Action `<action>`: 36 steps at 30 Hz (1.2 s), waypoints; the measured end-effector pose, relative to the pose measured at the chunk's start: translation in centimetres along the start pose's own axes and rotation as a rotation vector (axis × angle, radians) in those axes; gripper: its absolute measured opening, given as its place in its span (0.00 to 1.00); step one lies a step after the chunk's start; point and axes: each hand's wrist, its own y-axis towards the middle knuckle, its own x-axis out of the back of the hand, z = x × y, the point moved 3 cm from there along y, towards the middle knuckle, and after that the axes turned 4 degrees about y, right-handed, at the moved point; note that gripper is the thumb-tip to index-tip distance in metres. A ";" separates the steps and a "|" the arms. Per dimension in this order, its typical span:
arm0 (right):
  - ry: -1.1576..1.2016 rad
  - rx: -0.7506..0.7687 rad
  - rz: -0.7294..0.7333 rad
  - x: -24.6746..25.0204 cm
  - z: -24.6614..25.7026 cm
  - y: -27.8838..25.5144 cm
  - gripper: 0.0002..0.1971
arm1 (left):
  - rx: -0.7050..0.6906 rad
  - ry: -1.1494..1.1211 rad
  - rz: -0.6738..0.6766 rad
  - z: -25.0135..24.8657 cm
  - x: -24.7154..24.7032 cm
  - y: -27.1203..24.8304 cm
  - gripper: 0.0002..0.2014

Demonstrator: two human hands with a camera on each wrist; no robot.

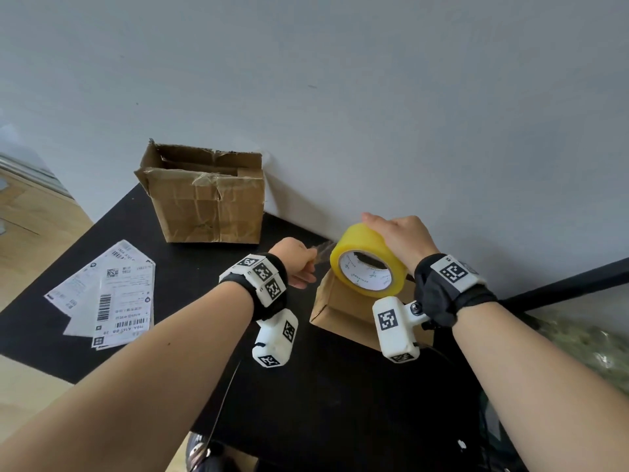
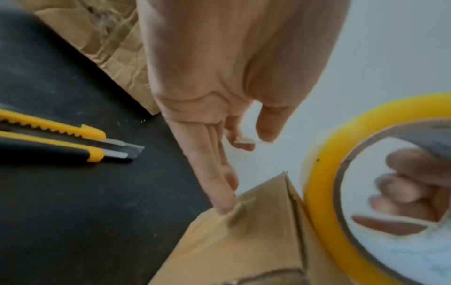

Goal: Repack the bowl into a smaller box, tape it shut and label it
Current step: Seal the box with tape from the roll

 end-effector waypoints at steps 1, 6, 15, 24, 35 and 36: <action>0.008 -0.027 0.019 0.0 -0.1 -0.2 0.29 | 0.039 -0.046 0.050 0.0 -0.3 -0.3 0.12; 0.065 -0.127 0.063 0.1 -1.7 -0.8 0.41 | 0.114 -0.115 0.202 -0.1 -0.7 -1.6 0.16; 0.070 -0.200 0.003 2.0 -3.4 -1.9 0.31 | -0.375 0.308 -0.017 -1.3 -1.9 -1.8 0.28; 0.141 -0.129 -0.085 2.7 -3.7 -2.6 0.30 | -0.481 0.531 -0.108 -1.2 -2.9 -1.8 0.27; -0.010 0.097 0.006 2.5 -2.9 -2.7 0.33 | -0.367 0.312 -0.026 -1.6 -2.5 -2.0 0.08; -0.015 0.113 0.020 2.5 -3.0 -2.8 0.33 | -0.339 0.252 -0.043 -1.6 -2.1 -2.1 0.06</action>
